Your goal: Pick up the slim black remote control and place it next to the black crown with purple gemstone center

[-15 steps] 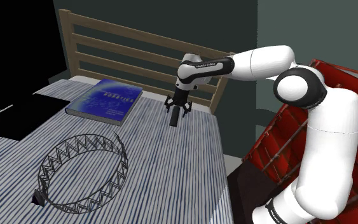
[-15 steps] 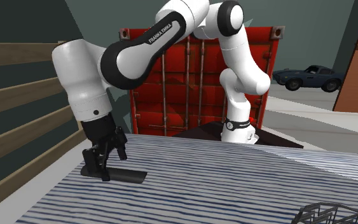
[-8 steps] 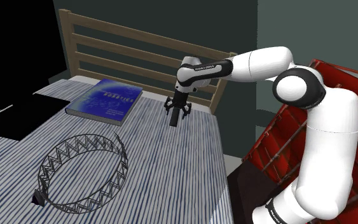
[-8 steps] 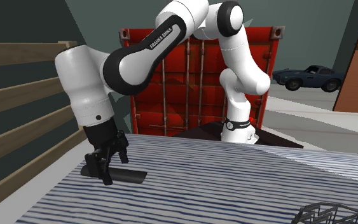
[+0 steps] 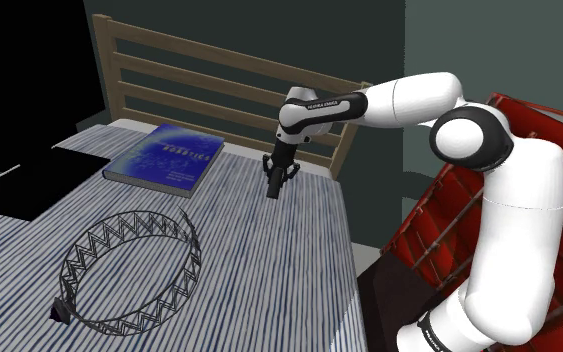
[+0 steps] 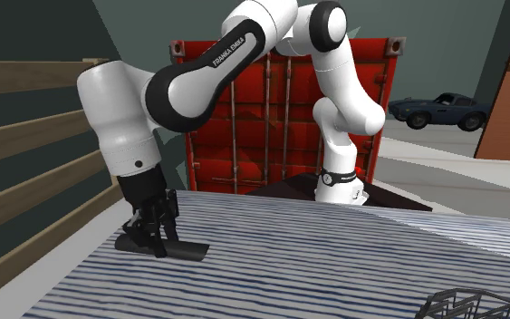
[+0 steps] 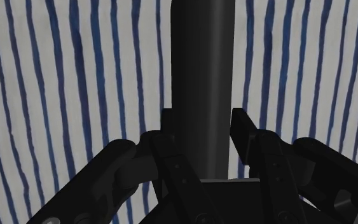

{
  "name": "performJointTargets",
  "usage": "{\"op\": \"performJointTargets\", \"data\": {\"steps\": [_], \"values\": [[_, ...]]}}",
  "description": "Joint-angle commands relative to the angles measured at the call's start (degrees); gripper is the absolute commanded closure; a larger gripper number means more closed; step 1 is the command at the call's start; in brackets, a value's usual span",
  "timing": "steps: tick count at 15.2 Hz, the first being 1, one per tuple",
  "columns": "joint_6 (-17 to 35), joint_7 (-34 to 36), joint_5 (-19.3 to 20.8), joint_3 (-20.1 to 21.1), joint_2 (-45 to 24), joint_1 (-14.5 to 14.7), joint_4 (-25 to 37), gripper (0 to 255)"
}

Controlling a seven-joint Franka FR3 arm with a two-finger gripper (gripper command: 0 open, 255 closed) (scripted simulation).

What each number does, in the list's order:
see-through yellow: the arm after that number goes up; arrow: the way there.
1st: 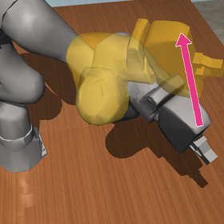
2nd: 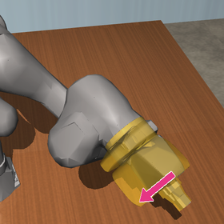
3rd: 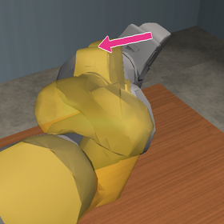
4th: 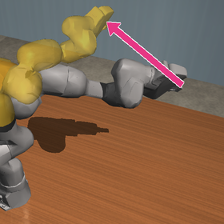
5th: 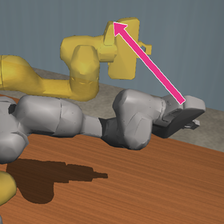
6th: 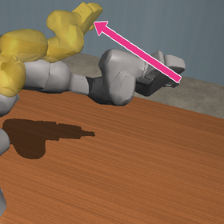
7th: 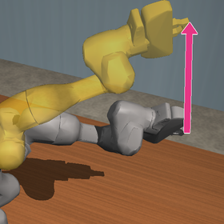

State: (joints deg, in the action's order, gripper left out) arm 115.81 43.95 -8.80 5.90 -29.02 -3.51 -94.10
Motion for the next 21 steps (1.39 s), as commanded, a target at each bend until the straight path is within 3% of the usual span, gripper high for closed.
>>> {"op": "performJointTargets", "data": {"steps": [1, 4, 21], "values": [[0.1, -0.1, -0.1, 0.1, -0.2, 0.0, -0.2, 255], [0.3, 0.0, -0.1, 0.1, -0.3, 0.1, -0.4, 255], [-10.4, 1.7, 0.1, 0.2, 4.6, -0.1, 5.6, 255]]}}
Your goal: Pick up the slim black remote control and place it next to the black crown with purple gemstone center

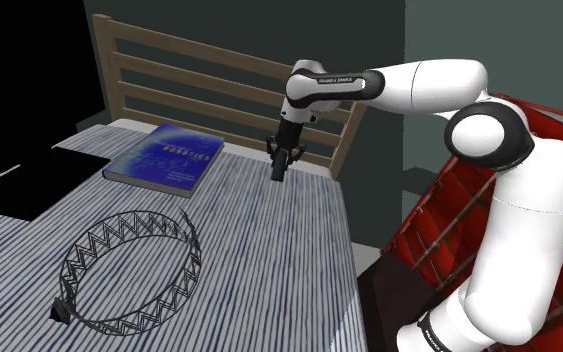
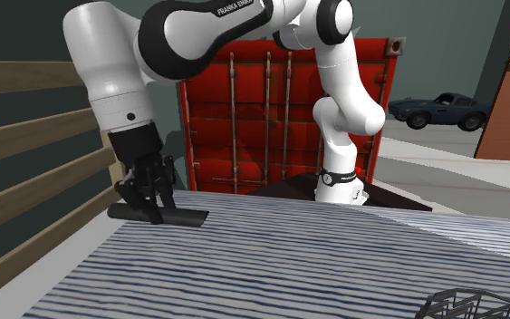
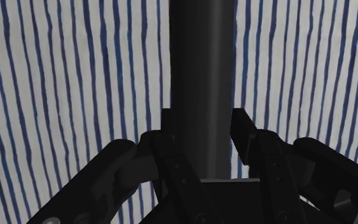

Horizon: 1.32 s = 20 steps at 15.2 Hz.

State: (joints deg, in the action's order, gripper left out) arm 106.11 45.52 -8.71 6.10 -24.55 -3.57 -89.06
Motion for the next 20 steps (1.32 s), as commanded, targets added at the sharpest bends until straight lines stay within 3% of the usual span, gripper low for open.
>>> {"op": "performJointTargets", "data": {"steps": [1, 20], "values": [[-1.3, 0.2, 0.0, 0.0, 0.3, 0.0, 1.1, 255], [-15.2, 2.3, 0.2, 0.1, 1.4, -0.1, 13.9, 255]]}}
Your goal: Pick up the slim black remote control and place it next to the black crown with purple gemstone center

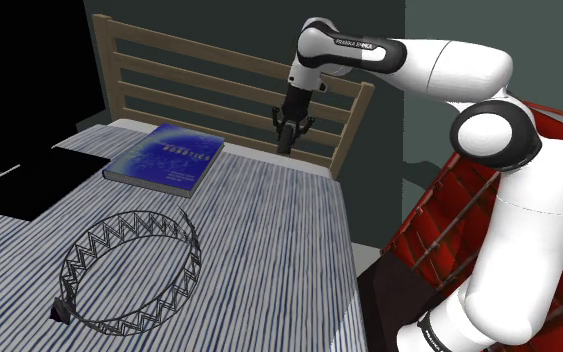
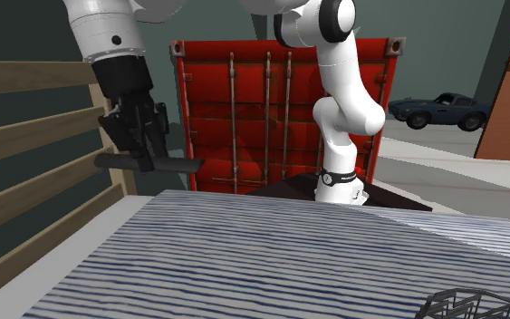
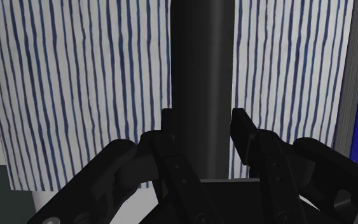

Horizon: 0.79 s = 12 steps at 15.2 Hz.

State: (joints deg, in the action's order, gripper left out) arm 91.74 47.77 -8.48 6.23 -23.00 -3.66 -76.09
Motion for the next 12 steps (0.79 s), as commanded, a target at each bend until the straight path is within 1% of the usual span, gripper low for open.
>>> {"op": "performJointTargets", "data": {"steps": [1, 5, 8, 12], "values": [[-1.6, 0.2, 0.0, 0.0, -0.2, 0.0, 1.8, 255], [-4.9, 0.7, 0.1, 0.0, -0.8, 0.0, 5.7, 255], [-2.0, 3.4, -0.4, 1.1, 3.7, 1.9, -1.1, 255], [1.0, 7.1, -1.0, 2.7, 8.4, 4.5, -8.0, 255]]}}
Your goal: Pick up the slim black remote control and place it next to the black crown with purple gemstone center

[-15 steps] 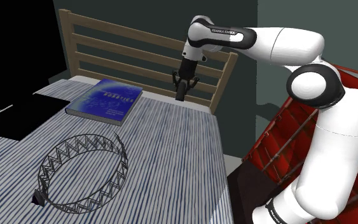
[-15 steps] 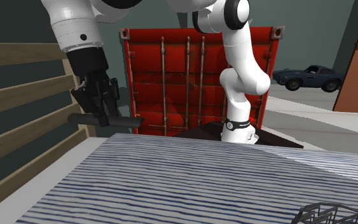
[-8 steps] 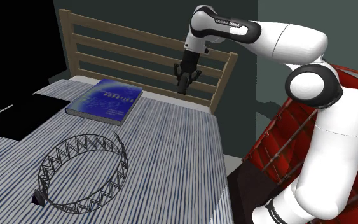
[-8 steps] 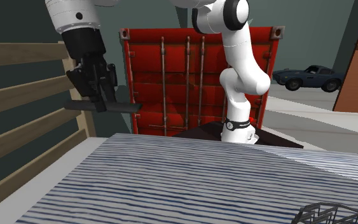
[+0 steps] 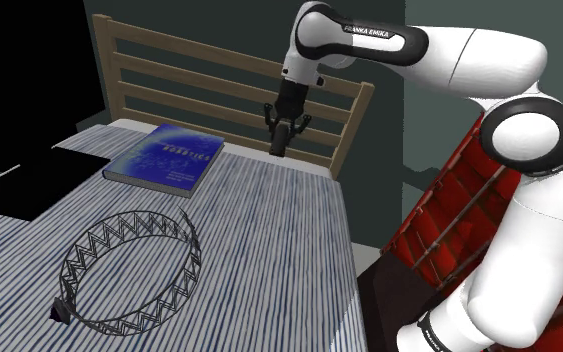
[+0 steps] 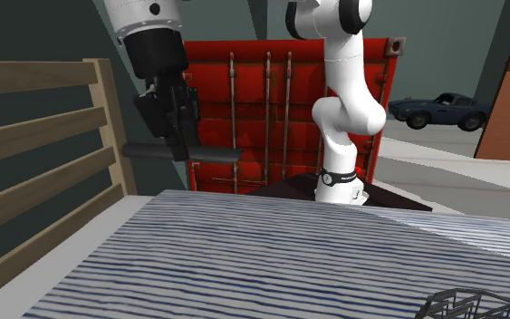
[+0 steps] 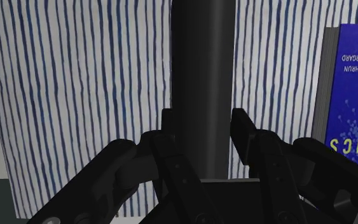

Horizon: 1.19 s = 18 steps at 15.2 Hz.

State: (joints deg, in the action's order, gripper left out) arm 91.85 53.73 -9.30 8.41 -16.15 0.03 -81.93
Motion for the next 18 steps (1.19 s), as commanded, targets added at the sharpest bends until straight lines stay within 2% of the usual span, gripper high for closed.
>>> {"op": "performJointTargets", "data": {"steps": [1, 9, 18], "values": [[1.6, 2.2, -0.4, 0.9, 2.5, 1.4, -3.6, 255], [6.0, 10.7, -1.6, 4.8, 8.4, 6.7, -12.0, 255], [9.7, 21.6, -2.2, 10.0, 10.6, 13.0, -15.5, 255]]}}
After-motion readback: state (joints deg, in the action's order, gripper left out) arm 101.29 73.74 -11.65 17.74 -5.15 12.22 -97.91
